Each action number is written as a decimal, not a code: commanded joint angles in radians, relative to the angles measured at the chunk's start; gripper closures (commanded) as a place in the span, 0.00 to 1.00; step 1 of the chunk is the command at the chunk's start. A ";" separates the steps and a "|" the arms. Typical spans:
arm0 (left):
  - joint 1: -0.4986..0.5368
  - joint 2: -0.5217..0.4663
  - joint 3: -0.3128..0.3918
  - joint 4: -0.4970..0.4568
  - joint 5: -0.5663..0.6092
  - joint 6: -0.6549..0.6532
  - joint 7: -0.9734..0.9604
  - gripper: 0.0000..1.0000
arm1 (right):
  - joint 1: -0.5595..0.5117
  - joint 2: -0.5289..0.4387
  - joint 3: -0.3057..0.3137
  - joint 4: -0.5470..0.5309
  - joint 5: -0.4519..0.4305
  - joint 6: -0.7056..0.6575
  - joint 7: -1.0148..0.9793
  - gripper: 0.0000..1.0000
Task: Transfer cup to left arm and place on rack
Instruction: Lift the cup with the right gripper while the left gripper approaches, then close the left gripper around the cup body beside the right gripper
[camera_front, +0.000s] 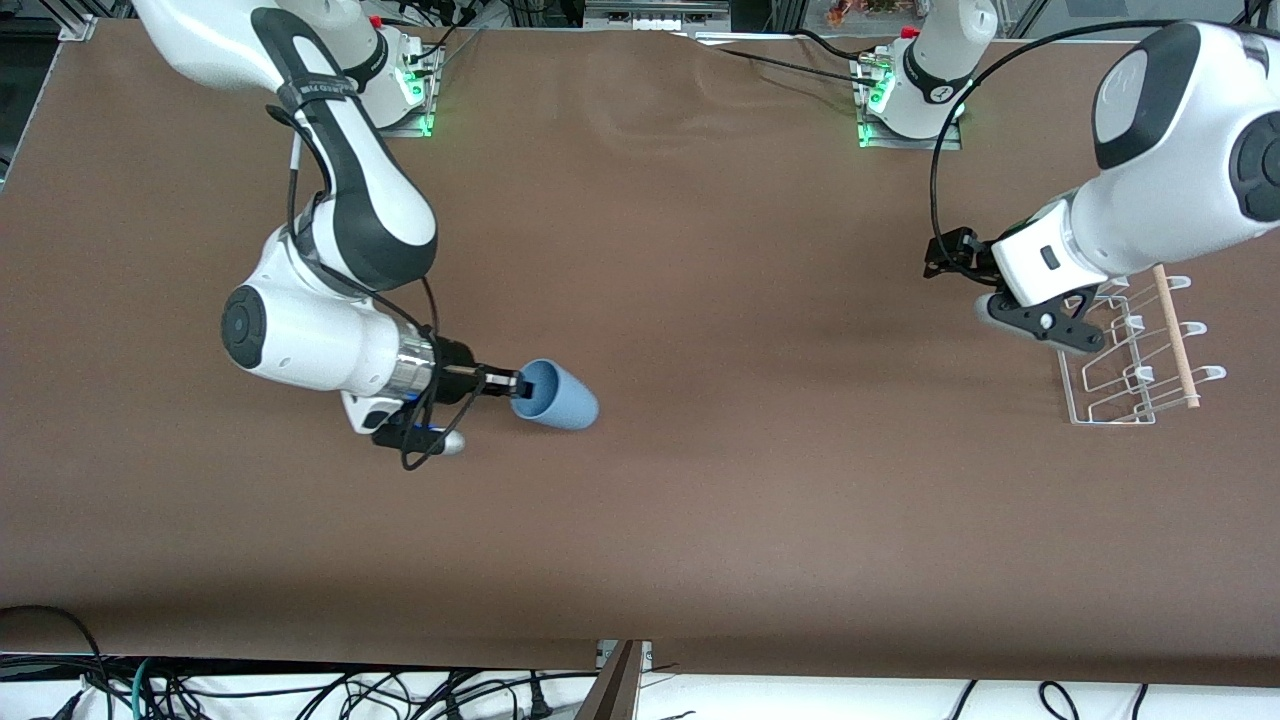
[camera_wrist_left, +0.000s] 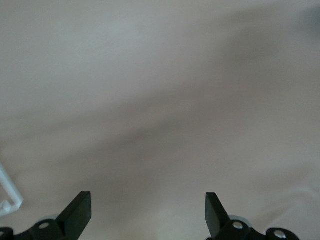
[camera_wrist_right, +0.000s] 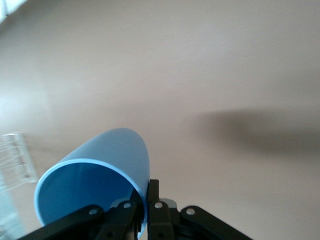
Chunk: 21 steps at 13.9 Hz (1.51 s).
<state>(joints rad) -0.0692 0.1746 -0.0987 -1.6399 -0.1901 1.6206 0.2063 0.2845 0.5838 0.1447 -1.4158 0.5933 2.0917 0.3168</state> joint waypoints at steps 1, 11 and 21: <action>0.003 0.086 0.002 0.084 -0.096 -0.010 0.207 0.00 | 0.037 0.027 0.001 0.070 0.138 -0.010 0.039 1.00; -0.055 0.164 -0.001 0.081 -0.360 0.223 0.950 0.00 | 0.148 0.036 0.001 0.190 0.348 0.011 0.183 1.00; -0.081 0.163 -0.044 0.066 -0.624 0.314 1.249 0.00 | 0.191 0.065 0.001 0.224 0.425 0.015 0.188 1.00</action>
<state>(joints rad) -0.1402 0.3255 -0.1284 -1.5836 -0.7816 1.9192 1.4207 0.4708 0.6235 0.1469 -1.2408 0.9974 2.1088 0.4884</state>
